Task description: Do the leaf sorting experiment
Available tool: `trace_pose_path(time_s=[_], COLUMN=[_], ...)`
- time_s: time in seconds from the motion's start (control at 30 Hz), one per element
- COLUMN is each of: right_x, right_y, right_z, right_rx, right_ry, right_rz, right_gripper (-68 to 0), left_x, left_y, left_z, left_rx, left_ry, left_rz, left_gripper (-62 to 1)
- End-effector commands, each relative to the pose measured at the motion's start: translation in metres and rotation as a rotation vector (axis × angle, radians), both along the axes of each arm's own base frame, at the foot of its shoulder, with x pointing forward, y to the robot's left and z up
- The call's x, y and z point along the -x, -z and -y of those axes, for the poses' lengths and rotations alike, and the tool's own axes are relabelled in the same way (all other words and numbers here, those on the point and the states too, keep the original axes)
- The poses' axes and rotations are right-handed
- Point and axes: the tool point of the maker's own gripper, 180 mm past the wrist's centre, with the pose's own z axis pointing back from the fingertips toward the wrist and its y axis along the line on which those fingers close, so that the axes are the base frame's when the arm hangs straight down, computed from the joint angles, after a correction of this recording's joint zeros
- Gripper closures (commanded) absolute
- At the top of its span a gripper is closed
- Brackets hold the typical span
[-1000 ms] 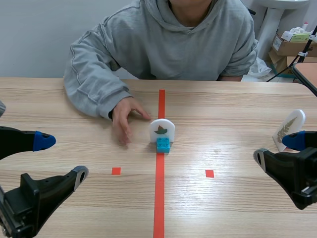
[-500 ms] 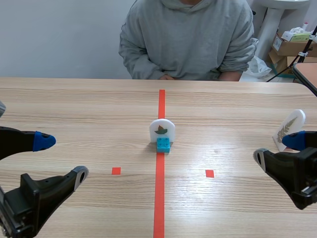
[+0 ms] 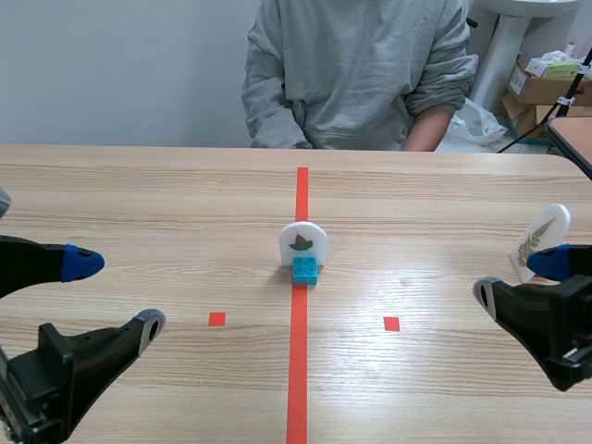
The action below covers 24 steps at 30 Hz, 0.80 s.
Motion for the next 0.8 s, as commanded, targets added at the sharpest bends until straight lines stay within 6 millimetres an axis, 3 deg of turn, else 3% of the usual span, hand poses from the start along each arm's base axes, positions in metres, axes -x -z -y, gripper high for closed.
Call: trace_pose_path(time_s=[0.0, 0.2, 0.5, 0.77], right_x=[-0.005, -0.005, -0.005, -0.005], right_y=[-0.009, -0.009, -0.009, -0.009], right_z=[-0.002, -0.001, -0.001, -0.001], right_rx=[-0.009, -0.006, -0.006, -0.005], right_ry=[-0.008, -0.008, -0.008, -0.008], right_rz=[0.034, 0.034, 0.034, 0.034], right_gripper=[-41.1, -41.1, -41.1, -41.1], left_x=[-0.003, -0.019, -0.053, -0.094], left_y=[-0.007, -0.006, 0.015, 0.029], left_z=[0.003, -0.004, -0.011, 0.001], left_rx=[0.018, 0.003, -0.046, -0.067], left_ry=[0.006, -0.007, 0.03, 0.088], left_rz=[0.022, 0.049, 0.046, 0.052], left_gripper=[-54.8, -54.8, -54.8, -54.8])
